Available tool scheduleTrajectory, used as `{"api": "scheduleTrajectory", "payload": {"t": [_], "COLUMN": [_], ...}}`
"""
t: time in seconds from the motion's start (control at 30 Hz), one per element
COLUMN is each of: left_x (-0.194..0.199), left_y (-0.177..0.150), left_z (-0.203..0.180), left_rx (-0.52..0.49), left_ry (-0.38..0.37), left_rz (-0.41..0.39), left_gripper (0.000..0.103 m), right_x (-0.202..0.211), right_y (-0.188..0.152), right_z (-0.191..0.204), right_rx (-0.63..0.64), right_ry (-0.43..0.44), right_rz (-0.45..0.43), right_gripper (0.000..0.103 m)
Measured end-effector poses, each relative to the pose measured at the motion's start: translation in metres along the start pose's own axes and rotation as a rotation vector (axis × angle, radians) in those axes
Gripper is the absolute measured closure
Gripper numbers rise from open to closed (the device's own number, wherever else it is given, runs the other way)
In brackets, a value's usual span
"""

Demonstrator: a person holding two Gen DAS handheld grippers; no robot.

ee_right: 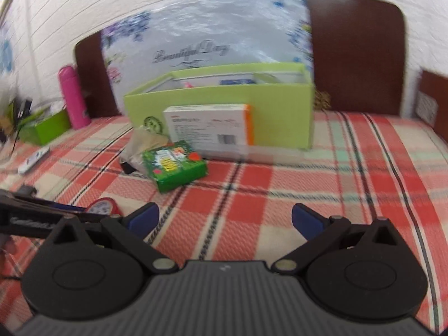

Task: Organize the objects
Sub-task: 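Reach left gripper to the red tape roll while right gripper reaches the green box, then grasp the red tape with left gripper while right gripper grasps the green box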

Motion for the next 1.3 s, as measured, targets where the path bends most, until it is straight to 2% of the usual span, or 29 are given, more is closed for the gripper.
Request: {"api": "scheduleTrajectory", "payload": {"t": [0.13,0.2,0.23,0.27,0.43,0.47,0.5,0.67,0.83,0.87,0.9,0.97,1.07,1.13,1.3], "left_x": [0.006,0.008,0.008,0.008,0.008,0.007,0.006,-0.001,-0.007,-0.008,-0.010,-0.011,-0.012,-0.012,-0.011], "left_y": [-0.002,-0.002,-0.002,-0.002,-0.002,-0.002,-0.002,0.000,0.001,0.002,0.002,0.002,0.001,-0.001,-0.003], "left_z": [0.008,0.010,0.011,0.011,0.012,0.012,0.012,0.004,-0.003,-0.004,-0.007,-0.015,-0.034,-0.045,-0.048], "left_rx": [0.049,0.059,0.060,0.062,0.069,0.068,0.069,0.062,0.053,0.052,0.041,0.013,-0.036,-0.066,-0.070], "left_ry": [-0.021,-0.021,-0.016,-0.014,-0.031,-0.031,-0.033,-0.049,-0.033,-0.034,-0.038,-0.070,-0.127,-0.125,-0.102], "left_rz": [-0.011,-0.014,-0.015,-0.017,-0.019,-0.017,-0.015,-0.007,-0.006,-0.005,-0.001,0.009,0.021,0.020,0.022], "left_gripper": [0.051,0.050,0.049,0.049,0.047,0.047,0.047,0.047,0.046,0.047,0.054,0.053,0.053,0.053,0.041], "right_x": [-0.029,-0.043,-0.050,-0.058,-0.080,-0.081,-0.079,-0.049,-0.008,0.001,0.012,0.030,0.052,0.060,0.059], "right_y": [0.015,0.023,0.027,0.031,0.040,0.039,0.038,0.022,-0.003,-0.008,-0.014,-0.026,-0.039,-0.045,-0.044], "right_z": [0.016,0.021,0.023,0.024,0.022,0.021,0.021,0.017,-0.008,-0.013,-0.018,-0.023,-0.020,-0.014,-0.014], "right_rx": [0.164,0.194,0.205,0.214,0.194,0.190,0.184,0.175,0.027,-0.001,-0.031,-0.064,-0.072,-0.065,-0.087], "right_ry": [0.030,0.065,0.080,0.092,0.130,0.136,0.148,0.014,-0.119,-0.137,-0.156,-0.188,-0.192,-0.175,-0.171], "right_rz": [0.002,0.013,0.024,0.034,0.048,0.064,0.075,0.049,0.064,0.064,0.065,0.068,0.075,0.081,0.083], "right_gripper": [0.003,0.012,0.016,0.026,0.026,0.037,0.040,0.040,0.040,0.040,0.040,0.040,0.039,0.038,0.036]}}
Point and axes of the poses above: each gripper's, at about its wrist camera, not at the fingertips, and x roughly against the way its jaws point, z to its left, y to its top, the point moved 2 cm from there along -x, roughly the way its jaws point, and after that the axes turned 5 degrees about y, right-handed, at the moved point
